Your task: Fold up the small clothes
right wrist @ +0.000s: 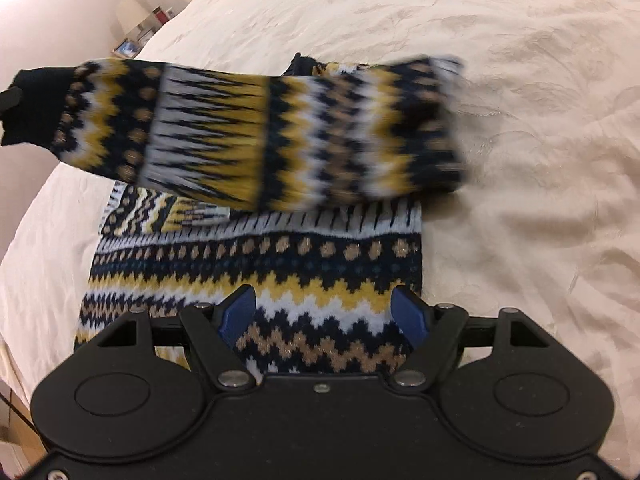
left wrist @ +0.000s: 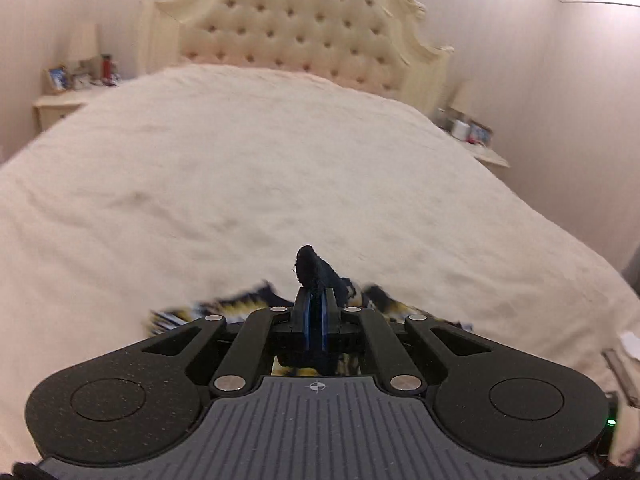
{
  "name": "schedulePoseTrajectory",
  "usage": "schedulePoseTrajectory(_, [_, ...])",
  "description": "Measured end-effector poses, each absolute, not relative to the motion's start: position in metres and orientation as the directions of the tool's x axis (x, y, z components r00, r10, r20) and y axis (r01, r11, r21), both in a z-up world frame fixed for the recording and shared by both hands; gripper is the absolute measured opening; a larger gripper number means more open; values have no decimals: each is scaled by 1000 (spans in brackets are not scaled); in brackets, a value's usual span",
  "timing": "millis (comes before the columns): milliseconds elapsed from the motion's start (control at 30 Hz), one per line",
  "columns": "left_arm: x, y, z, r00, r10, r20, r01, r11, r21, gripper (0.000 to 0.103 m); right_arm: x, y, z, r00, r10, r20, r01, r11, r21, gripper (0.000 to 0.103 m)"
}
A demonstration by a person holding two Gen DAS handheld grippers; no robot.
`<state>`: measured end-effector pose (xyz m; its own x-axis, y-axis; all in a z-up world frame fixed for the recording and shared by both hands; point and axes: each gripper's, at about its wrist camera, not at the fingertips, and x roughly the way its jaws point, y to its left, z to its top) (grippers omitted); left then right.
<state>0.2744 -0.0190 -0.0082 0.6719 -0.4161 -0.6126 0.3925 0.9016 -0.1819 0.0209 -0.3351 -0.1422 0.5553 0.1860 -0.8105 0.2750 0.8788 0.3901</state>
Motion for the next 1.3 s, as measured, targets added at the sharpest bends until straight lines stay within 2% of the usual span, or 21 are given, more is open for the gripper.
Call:
schedulePoseTrajectory(133, [303, -2, -21, 665, -369, -649, 330, 925, -188, 5, 26, -338, -140, 564, 171, -808, 295, 872, 390, 77])
schedulePoseTrajectory(333, [326, 20, -67, 596, -298, -746, 229, 953, -197, 5, 34, -347, -138, 571, 143, -808, 322, 867, 381, 77])
schedulePoseTrajectory(667, [349, 36, -138, 491, -148, -858, 165, 983, -75, 5, 62, -377, -142, 555, 101, -826, 355, 869, 344, 77])
schedulePoseTrajectory(767, [358, 38, -155, 469, -77, -880, 132, 991, -17, 8, 73, -387, -144, 553, 94, -828, 363, 867, 341, 77])
schedulePoseTrajectory(833, [362, 40, -163, 447, -50, -893, 99, 995, -6, 12, 82, -394, -146, 551, 89, -830, 369, 866, 338, 77])
schedulePoseTrajectory(900, [362, 44, -165, 435, -65, -898, 67, 997, -40, 32, 91, -400, -148, 551, 84, -830, 371, 866, 334, 77])
schedulePoseTrajectory(967, [358, 42, -163, 448, -91, -889, 64, 996, -69, 42, 100, -406, -149, 554, 83, -828, 368, 868, 333, 77])
schedulePoseTrajectory(1200, [338, 15, -152, 504, -140, -853, 139, 987, -80, 56, 131, -429, -157, 567, 81, -820, 380, 858, 347, 77])
schedulePoseTrajectory(1300, [337, 1, -164, 467, -163, -869, 203, 976, -74, 58, 142, -438, -163, 573, 85, -815, 388, 848, 361, 77])
